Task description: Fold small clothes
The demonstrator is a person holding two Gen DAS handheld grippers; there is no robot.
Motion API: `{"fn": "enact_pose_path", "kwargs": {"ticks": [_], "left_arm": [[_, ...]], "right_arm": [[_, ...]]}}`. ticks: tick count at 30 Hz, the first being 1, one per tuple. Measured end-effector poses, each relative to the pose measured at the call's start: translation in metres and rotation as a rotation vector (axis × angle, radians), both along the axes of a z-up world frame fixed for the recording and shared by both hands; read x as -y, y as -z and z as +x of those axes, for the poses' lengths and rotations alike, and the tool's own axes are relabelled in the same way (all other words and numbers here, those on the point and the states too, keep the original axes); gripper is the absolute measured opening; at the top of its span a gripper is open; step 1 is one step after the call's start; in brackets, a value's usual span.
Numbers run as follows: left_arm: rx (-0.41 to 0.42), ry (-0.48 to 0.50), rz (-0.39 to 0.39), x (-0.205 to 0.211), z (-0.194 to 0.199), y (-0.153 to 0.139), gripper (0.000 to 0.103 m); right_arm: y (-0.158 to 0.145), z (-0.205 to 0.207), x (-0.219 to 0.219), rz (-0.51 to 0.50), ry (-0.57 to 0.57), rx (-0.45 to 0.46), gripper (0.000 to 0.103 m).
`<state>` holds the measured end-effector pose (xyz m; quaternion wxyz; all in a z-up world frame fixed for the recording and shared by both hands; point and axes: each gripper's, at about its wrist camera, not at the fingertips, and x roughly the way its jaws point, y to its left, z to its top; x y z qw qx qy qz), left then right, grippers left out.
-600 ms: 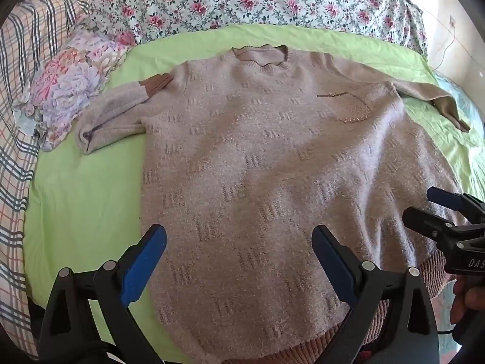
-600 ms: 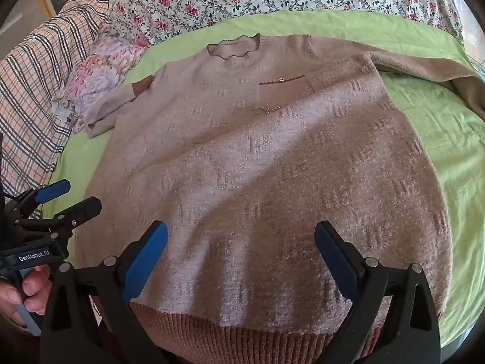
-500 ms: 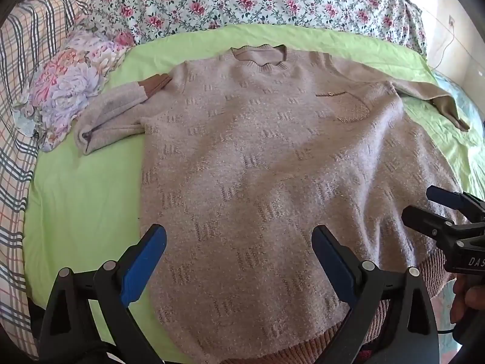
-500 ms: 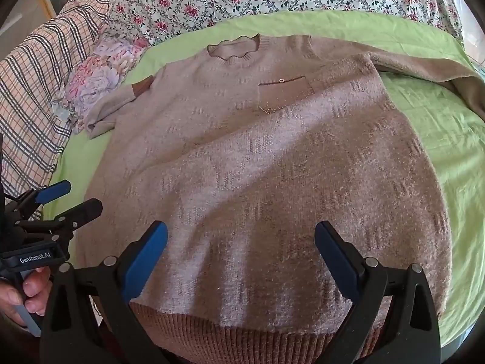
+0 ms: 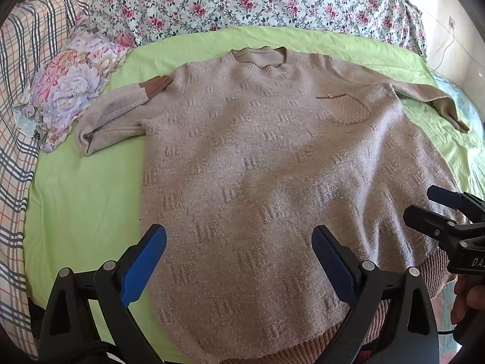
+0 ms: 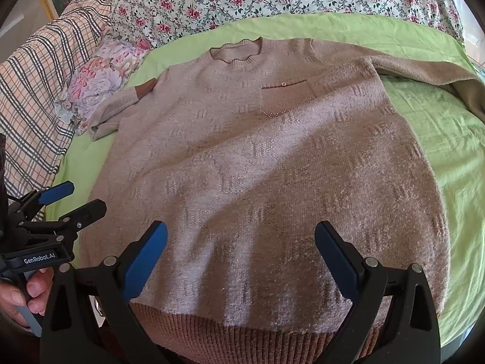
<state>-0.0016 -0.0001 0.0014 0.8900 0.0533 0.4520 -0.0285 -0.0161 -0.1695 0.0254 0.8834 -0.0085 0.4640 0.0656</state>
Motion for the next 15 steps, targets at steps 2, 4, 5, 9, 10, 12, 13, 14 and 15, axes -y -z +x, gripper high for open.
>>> {"fn": "enact_pose_path", "kwargs": {"ticks": [2, 4, 5, 9, 10, 12, 13, 14, 15], "left_arm": [[0.004, 0.0, 0.001, -0.0004, -0.0006, 0.0002, 0.097], [0.001, -0.001, -0.002, -0.0004, -0.0003, 0.0, 0.097], [0.005, -0.002, -0.002, -0.0008, -0.0003, -0.0002, 0.097], [0.0, -0.005, -0.001, -0.0018, -0.0002, -0.0005, 0.097], [-0.003, -0.004, -0.001, -0.0023, 0.0, -0.0004, 0.097], [-0.012, -0.004, 0.001, -0.0027, 0.0009, -0.0005, 0.097], [-0.01, -0.005, 0.003, -0.0023, 0.0009, -0.0004, 0.097], [-0.01, -0.004, 0.003, -0.0025, 0.001, -0.0005, 0.097], [-0.009, -0.003, 0.002, -0.0027, 0.0011, -0.0008, 0.097]], "right_arm": [[-0.0017, -0.001, -0.0034, -0.004, 0.003, 0.001, 0.098], [-0.0028, -0.0012, -0.0044, -0.007, 0.003, 0.0, 0.098], [-0.0035, -0.0015, -0.0048, -0.008, 0.002, -0.001, 0.098], [-0.0007, 0.0002, -0.0055, -0.009, -0.002, -0.009, 0.098], [-0.0006, -0.0002, -0.0056, -0.008, -0.002, -0.008, 0.098], [-0.0005, 0.0001, -0.005, -0.005, -0.001, -0.008, 0.098], [-0.0006, 0.0002, -0.0047, -0.004, -0.001, -0.01, 0.098], [-0.0006, 0.0001, -0.0047, -0.003, -0.001, -0.009, 0.098], [-0.0008, 0.0003, -0.0044, -0.002, -0.001, -0.009, 0.098]]}}
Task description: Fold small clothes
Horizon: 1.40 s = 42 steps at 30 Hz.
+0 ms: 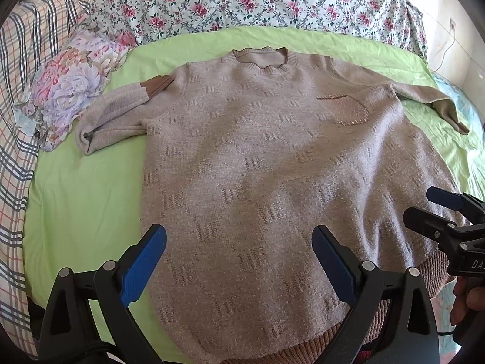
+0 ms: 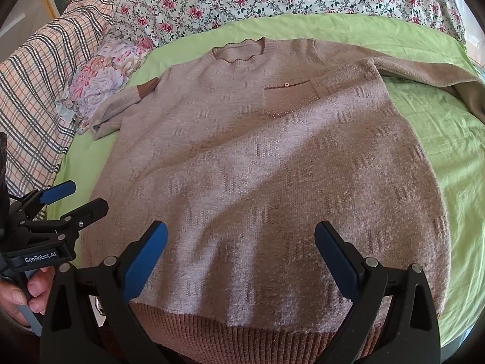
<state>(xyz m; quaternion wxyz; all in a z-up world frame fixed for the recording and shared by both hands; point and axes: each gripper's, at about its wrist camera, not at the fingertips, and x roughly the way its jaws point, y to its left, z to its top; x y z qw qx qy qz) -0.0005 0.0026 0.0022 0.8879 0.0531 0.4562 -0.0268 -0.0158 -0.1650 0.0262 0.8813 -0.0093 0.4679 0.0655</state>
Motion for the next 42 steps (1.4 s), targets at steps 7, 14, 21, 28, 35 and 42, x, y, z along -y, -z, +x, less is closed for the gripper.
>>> {"fn": "enact_pose_path", "kwargs": {"ticks": [7, 14, 21, 28, 35, 42], "left_arm": [[0.006, -0.001, -0.002, 0.001, -0.001, -0.001, 0.097], [0.006, 0.001, -0.003, 0.001, -0.002, -0.002, 0.097], [0.003, 0.008, -0.004, 0.002, -0.001, -0.004, 0.097], [0.024, 0.007, 0.011, 0.003, 0.005, -0.002, 0.097], [-0.012, 0.015, -0.013, 0.004, 0.022, 0.0, 0.097], [-0.035, 0.024, -0.027, 0.008, 0.041, 0.002, 0.097]], "right_arm": [[-0.003, 0.0, -0.003, -0.005, -0.005, 0.009, 0.098], [-0.007, 0.0, -0.002, 0.004, -0.003, -0.006, 0.098], [-0.009, 0.003, -0.001, 0.009, 0.007, -0.05, 0.098], [-0.009, 0.004, 0.006, 0.022, 0.024, -0.014, 0.098], [-0.012, 0.009, 0.034, 0.076, 0.094, 0.0, 0.098], [-0.024, 0.014, 0.09, 0.178, 0.234, 0.036, 0.098]]}}
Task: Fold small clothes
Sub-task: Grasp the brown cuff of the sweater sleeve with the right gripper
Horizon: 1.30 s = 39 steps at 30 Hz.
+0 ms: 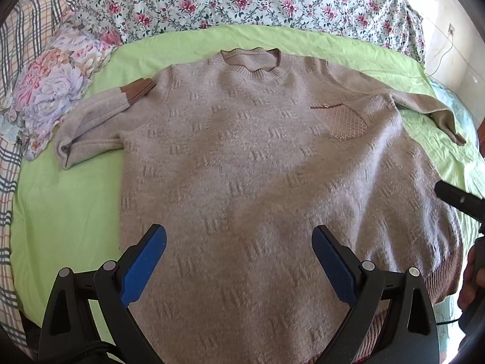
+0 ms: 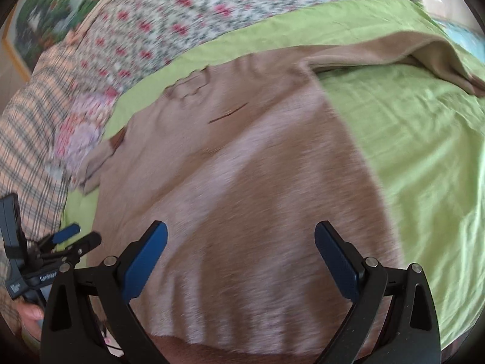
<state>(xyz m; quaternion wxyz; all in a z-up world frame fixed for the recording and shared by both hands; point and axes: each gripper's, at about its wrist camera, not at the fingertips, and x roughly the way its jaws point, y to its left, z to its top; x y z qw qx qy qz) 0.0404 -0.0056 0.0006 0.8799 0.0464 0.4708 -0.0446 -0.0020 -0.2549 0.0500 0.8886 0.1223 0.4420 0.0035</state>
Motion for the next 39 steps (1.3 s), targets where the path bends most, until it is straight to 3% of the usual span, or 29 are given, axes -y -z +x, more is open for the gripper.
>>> {"fn": "enact_pose_path", "kwargs": {"ticks": [7, 12, 18, 22, 23, 26, 27, 29, 32, 36, 39], "left_arm": [[-0.037, -0.008, -0.025, -0.002, 0.017, 0.009, 0.097], [-0.048, -0.015, -0.016, -0.002, 0.027, 0.015, 0.097], [-0.075, -0.002, -0.018, 0.008, 0.038, 0.026, 0.097], [-0.1, 0.003, -0.012, 0.013, 0.045, 0.032, 0.097], [-0.105, 0.004, -0.015, 0.015, 0.047, 0.033, 0.097], [-0.112, 0.009, -0.024, 0.019, 0.052, 0.035, 0.097], [-0.112, 0.011, -0.027, 0.02, 0.054, 0.036, 0.097], [-0.112, 0.014, -0.03, 0.02, 0.056, 0.036, 0.097], [-0.117, 0.009, -0.038, 0.018, 0.058, 0.037, 0.097], [-0.122, -0.012, -0.047, 0.009, 0.059, 0.038, 0.097], [-0.125, -0.034, -0.061, -0.001, 0.058, 0.039, 0.097]], "right_arm": [[-0.017, 0.004, 0.062, 0.07, 0.13, 0.047, 0.098], [-0.042, 0.019, 0.146, 0.133, 0.318, 0.111, 0.098], [-0.073, 0.042, 0.244, 0.272, 0.54, 0.223, 0.098], [-0.072, 0.068, 0.288, 0.48, 0.626, 0.275, 0.096], [-0.07, 0.073, 0.295, 0.51, 0.636, 0.275, 0.093], [-0.06, 0.088, 0.315, 0.532, 0.725, 0.234, 0.073], [-0.053, 0.092, 0.321, 0.54, 0.75, 0.212, 0.063], [-0.047, 0.092, 0.333, 0.537, 0.786, 0.192, 0.032], [-0.049, 0.094, 0.335, 0.46, 0.763, 0.197, 0.006], [-0.071, 0.105, 0.309, 0.294, 0.653, 0.236, 0.006], [-0.091, 0.132, 0.265, 0.197, 0.48, 0.255, 0.006]]}}
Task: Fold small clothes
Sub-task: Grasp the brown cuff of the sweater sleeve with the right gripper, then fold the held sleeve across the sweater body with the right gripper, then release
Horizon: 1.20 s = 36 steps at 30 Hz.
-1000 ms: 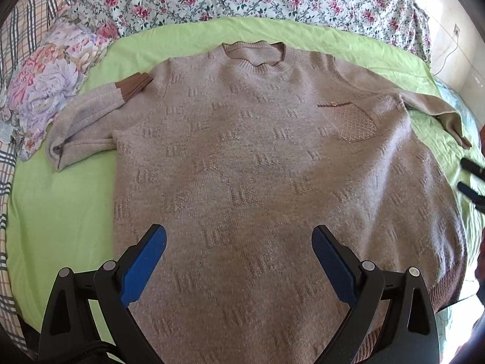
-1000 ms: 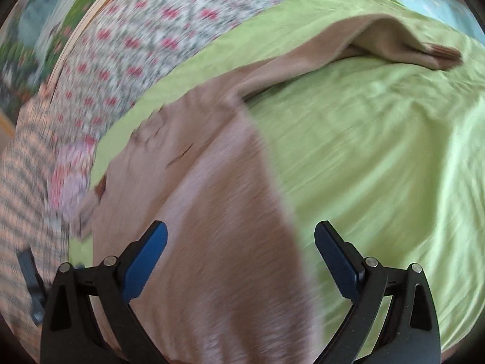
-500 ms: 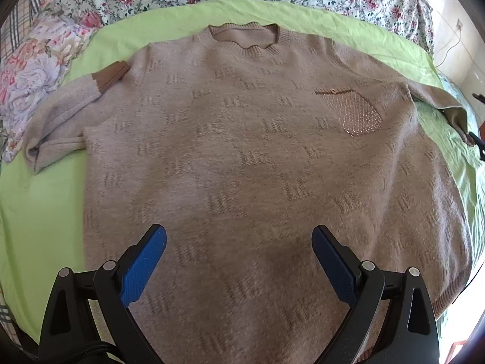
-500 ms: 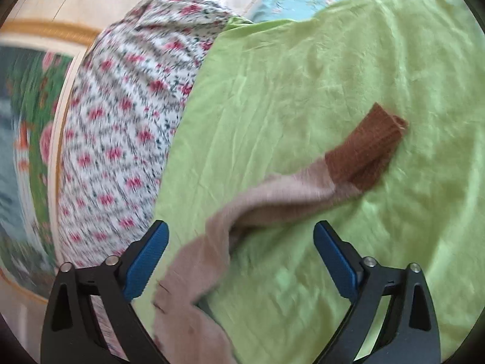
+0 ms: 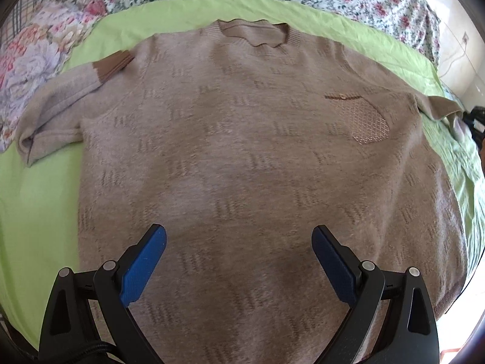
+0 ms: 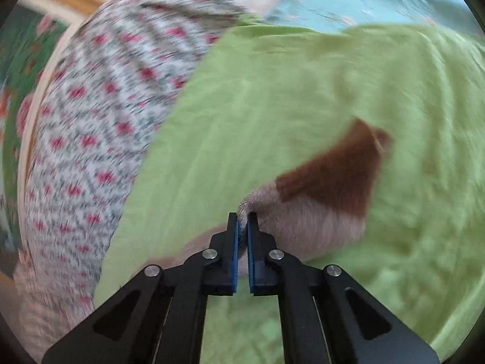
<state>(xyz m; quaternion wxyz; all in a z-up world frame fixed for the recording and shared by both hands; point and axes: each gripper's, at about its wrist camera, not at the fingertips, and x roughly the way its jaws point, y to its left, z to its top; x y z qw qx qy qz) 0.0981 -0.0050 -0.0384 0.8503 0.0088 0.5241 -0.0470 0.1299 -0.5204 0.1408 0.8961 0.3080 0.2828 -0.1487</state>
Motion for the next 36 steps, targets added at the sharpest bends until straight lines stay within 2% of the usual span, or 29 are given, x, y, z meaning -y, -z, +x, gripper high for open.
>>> {"fn": "enact_pose_path", "kwargs": {"ticks": [4, 8, 12, 14, 18, 19, 23, 27, 29, 30, 31, 34, 36], "left_arm": [[0.007, -0.028, -0.018, -0.013, -0.003, -0.002, 0.097], [0.024, -0.052, -0.047, -0.024, -0.006, -0.006, 0.097], [0.026, -0.079, -0.108, -0.039, -0.005, -0.007, 0.097], [0.021, -0.089, -0.158, -0.05, -0.003, -0.006, 0.097], [0.02, -0.117, -0.245, -0.072, 0.002, -0.007, 0.097], [0.02, -0.128, -0.276, -0.078, 0.004, -0.007, 0.097], [0.018, -0.143, -0.351, -0.092, 0.011, -0.007, 0.097], [0.024, -0.137, -0.4, -0.094, 0.025, -0.008, 0.097], [0.025, -0.121, -0.431, -0.091, 0.037, -0.009, 0.097], [0.024, -0.113, -0.448, -0.089, 0.045, -0.009, 0.097], [0.02, -0.107, -0.462, -0.087, 0.052, -0.009, 0.097], [0.008, -0.084, -0.515, -0.076, 0.08, -0.005, 0.098], [-0.015, -0.08, -0.518, -0.066, 0.103, 0.002, 0.098]], "right_arm": [[-0.01, 0.04, -0.079, -0.102, -0.245, 0.0, 0.006], [0.001, 0.074, -0.16, -0.117, -0.457, -0.005, 0.005], [0.028, 0.096, -0.242, -0.104, -0.665, -0.013, 0.005], [0.048, 0.102, -0.283, -0.111, -0.755, -0.048, 0.005], [0.087, 0.107, -0.332, -0.076, -0.863, -0.109, 0.005], [0.097, 0.106, -0.343, -0.043, -0.942, -0.127, 0.005], [0.133, 0.105, -0.38, -0.022, -1.0, -0.194, 0.005], [0.155, 0.103, -0.386, 0.037, -1.021, -0.254, 0.01], [0.163, 0.1, -0.383, 0.059, -1.014, -0.299, 0.021], [0.165, 0.096, -0.38, 0.063, -1.013, -0.302, 0.038], [0.164, 0.091, -0.375, 0.06, -1.007, -0.293, 0.048], [0.158, 0.08, -0.358, 0.084, -0.993, -0.268, 0.05], [0.15, 0.071, -0.341, 0.084, -0.952, -0.246, 0.05]]}}
